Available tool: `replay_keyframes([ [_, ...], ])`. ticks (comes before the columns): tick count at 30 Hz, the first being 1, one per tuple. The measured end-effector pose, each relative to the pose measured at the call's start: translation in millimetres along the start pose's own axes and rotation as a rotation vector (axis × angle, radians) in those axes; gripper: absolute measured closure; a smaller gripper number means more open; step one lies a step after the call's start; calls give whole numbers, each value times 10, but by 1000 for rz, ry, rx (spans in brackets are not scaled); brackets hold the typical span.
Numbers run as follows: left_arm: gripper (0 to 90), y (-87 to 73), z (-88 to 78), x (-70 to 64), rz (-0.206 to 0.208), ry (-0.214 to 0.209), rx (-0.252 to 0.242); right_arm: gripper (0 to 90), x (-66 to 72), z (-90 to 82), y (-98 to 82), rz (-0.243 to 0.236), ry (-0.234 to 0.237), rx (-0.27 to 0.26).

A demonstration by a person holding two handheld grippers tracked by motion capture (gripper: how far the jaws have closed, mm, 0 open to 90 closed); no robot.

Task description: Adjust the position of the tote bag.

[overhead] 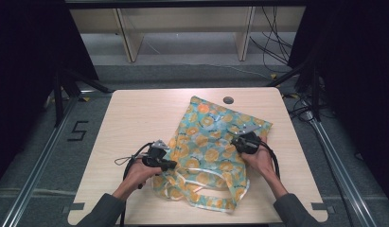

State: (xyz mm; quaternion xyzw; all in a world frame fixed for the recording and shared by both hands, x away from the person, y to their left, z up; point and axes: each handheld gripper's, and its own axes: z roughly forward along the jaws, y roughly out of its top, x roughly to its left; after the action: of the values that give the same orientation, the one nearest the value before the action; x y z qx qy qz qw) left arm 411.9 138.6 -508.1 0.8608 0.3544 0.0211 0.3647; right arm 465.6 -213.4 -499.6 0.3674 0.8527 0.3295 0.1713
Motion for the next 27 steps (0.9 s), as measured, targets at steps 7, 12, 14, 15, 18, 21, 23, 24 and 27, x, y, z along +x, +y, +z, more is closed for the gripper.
replay_keyframes([
  [7,893,-147,-75,-123,14,-7,-3,900,-41,292,407,-60,53,77],
  [12,892,-184,-72,-178,-6,-22,-23,900,23,490,667,-108,41,101],
  [14,891,-199,-69,-186,-16,-25,-31,900,48,534,717,-150,22,92],
  [15,890,-205,-73,-191,-21,-28,-31,896,53,524,731,-163,27,91],
  [18,889,-217,-78,-212,-18,-25,-40,866,47,376,718,-121,4,83],
  [21,877,-228,-97,-214,-18,-31,-44,812,7,209,668,-98,-1,41],
  [23,821,-189,-236,-189,-26,1,-101,755,-37,-154,554,-57,-18,-33],
  [24,789,-173,-299,-187,-28,14,-129,725,-29,-299,511,-45,-10,-33],
  [27,690,-151,-485,-227,-21,31,-183,665,21,-633,345,-25,53,-127],
])
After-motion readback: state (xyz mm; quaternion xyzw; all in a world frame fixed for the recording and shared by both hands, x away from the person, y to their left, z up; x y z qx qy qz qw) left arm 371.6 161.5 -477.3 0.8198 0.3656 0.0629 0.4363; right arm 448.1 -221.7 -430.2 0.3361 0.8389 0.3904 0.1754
